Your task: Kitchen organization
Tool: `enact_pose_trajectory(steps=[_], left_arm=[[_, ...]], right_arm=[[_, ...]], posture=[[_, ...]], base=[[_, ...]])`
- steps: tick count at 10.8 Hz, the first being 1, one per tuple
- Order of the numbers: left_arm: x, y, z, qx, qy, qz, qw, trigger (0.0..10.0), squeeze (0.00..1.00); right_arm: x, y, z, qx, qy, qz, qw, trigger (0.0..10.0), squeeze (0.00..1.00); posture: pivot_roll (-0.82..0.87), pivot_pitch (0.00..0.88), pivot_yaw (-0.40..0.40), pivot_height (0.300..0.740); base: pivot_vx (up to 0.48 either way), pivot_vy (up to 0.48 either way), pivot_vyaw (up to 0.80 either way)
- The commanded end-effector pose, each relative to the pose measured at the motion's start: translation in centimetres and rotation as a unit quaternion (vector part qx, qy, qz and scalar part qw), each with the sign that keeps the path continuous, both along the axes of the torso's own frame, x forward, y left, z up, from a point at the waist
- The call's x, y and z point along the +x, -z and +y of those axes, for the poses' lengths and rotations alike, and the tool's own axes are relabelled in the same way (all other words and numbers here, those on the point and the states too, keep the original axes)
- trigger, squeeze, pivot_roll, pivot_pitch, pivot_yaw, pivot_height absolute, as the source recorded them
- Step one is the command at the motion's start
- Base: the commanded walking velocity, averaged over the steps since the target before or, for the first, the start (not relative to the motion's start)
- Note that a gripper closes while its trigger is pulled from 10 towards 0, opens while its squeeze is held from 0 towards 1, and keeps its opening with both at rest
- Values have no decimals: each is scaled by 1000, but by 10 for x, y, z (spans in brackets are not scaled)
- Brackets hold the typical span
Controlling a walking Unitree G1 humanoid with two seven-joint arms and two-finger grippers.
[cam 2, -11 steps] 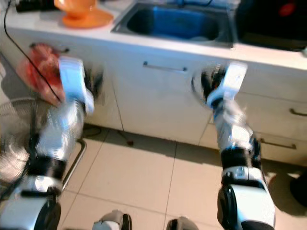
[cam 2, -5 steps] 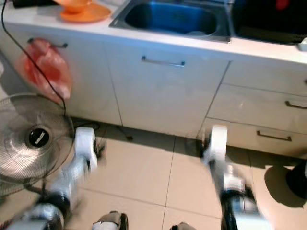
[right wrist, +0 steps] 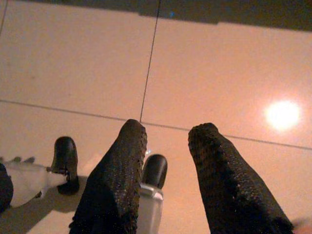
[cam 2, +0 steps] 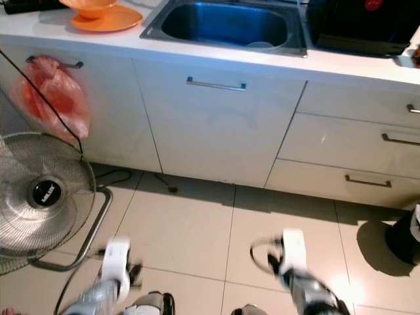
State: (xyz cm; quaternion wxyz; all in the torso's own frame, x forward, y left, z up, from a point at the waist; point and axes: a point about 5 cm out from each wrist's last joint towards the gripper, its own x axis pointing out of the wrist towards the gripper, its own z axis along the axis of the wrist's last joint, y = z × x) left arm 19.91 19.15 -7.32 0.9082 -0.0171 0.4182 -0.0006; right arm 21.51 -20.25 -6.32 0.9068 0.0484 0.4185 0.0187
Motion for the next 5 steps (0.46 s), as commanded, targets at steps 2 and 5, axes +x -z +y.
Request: enact_pose_trajectory(steps=[2, 5], left_arm=[[-19, 10, 2, 3, -17, 37, 999, 10000, 0], [-23, 12, 3, 1, -26, 43, 999, 10000, 0]], right_arm=[[-18, 11, 0, -7, -2, 37, 999, 10000, 0], [-21, 13, 3, 5, 9, 36, 999, 10000, 0]], posture=[[44, 142, -21, 723], [38, 147, -21, 723]], base=[[0, 0, 0], [0, 0, 0]])
